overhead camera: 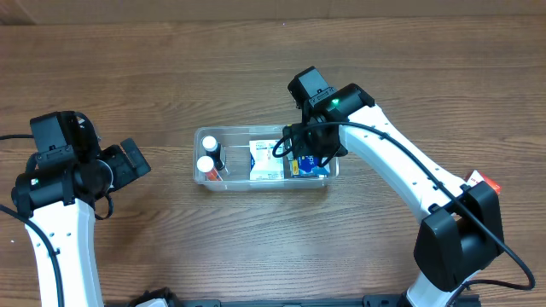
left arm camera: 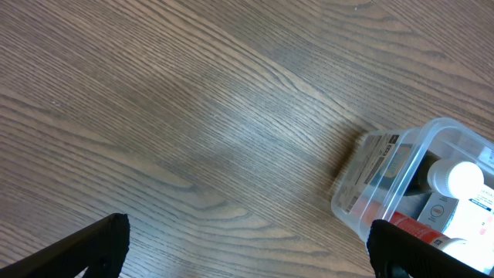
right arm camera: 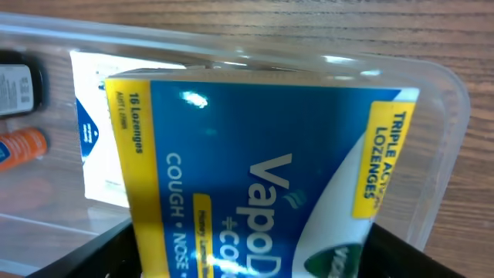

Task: Pack container
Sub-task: 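Place the VapoDrops box into the container's right side, then reach the right gripper to the red box and grasp it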

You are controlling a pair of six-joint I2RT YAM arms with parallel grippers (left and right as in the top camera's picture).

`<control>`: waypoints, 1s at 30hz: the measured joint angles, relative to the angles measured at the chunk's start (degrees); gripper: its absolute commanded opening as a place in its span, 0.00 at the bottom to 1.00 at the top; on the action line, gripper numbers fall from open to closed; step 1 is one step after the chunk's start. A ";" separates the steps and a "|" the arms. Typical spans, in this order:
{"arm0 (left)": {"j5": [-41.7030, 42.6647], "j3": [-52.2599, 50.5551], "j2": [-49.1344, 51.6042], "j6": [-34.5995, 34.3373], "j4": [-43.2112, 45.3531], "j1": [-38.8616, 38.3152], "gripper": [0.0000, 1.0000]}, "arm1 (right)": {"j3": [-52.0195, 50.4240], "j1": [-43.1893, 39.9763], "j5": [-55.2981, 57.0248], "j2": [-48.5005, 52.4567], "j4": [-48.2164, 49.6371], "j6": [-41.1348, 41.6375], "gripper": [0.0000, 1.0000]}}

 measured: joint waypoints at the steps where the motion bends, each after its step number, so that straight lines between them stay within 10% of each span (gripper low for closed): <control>1: 0.00 0.00 0.00 0.00 0.00 0.00 1.00 | 0.00 0.00 0.02 0.00 -0.07 0.04 0.94; 20: 0.00 0.00 0.00 0.00 -0.04 0.00 1.00 | 5.95 -2.38 7.45 -6.01 -3.74 2.10 1.00; 30: 0.00 0.00 0.00 0.00 -0.11 0.00 1.00 | 5.77 -46.64 11.08 -15.80 -12.00 4.39 1.00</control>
